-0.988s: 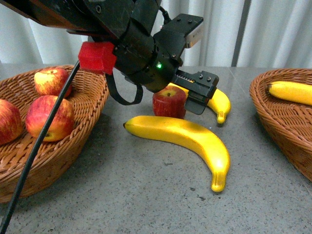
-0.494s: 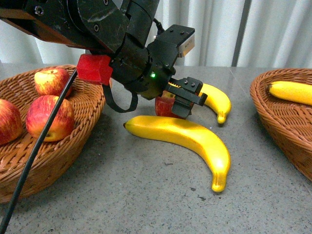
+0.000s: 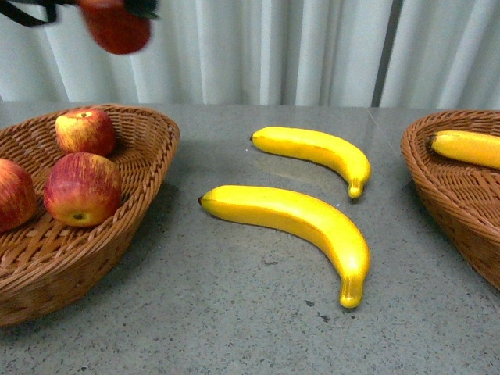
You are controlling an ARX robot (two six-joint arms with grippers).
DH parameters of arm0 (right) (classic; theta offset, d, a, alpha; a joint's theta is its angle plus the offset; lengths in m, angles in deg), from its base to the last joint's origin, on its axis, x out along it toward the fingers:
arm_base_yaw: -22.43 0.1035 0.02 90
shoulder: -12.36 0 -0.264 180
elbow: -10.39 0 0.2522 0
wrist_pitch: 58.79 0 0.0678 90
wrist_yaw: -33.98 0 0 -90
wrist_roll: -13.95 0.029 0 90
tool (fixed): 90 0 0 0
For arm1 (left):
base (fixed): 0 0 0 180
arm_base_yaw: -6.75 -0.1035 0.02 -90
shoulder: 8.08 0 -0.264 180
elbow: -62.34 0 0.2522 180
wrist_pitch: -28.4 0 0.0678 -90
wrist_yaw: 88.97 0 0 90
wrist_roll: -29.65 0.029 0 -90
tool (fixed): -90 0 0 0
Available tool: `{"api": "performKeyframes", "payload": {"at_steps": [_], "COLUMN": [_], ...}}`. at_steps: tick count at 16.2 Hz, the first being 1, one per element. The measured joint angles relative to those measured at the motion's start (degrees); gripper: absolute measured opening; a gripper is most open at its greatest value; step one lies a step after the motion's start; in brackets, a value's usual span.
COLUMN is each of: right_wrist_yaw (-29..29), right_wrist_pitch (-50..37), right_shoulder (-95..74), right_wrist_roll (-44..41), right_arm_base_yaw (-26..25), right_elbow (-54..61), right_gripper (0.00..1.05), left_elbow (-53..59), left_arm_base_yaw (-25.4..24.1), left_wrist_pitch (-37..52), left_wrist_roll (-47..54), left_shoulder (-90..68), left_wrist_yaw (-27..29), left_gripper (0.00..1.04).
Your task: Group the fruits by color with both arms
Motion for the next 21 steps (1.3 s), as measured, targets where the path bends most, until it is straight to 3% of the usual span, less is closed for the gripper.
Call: {"api": "performKeyframes", "payload": {"at_steps": [4,10,14,19,21], "right_wrist_yaw": [0.00,0.02,0.00,0.00,0.00], "right_wrist_pitch": [0.00,0.00,0.00,-0.02,-0.02], "right_shoulder": [0.00,0.00,0.00,0.00,0.00], "right_wrist_roll": [0.02,0.00,0.00,0.00,0.00], "right_arm_base_yaw": [0.00,0.00,0.00,0.00,0.00], "right_elbow": [0.00,0.00,0.00,0.00,0.00], "right_gripper": [0.98,0.98,0.98,0.98,0.98], "left_elbow": [11.13,17.97,20.79,21.42,21.97], "left_arm_base_yaw": [-2.08,-5.99,-4.61,-6.12,-5.86], "left_wrist_pitch": [-6.75,-3.61,-1.90,0.28,1.18], "left_wrist_roll": [-1.90,-2.08,-1.14,1.07,2.10], "left_shoulder": [8.87,9.05,11.28,12.94,14.69], "left_wrist_yaw": [0.07,0.44,-1.86,-2.97,-3.23], "left_gripper": [0.61,0.61,0.61,1.00,0.98]}}
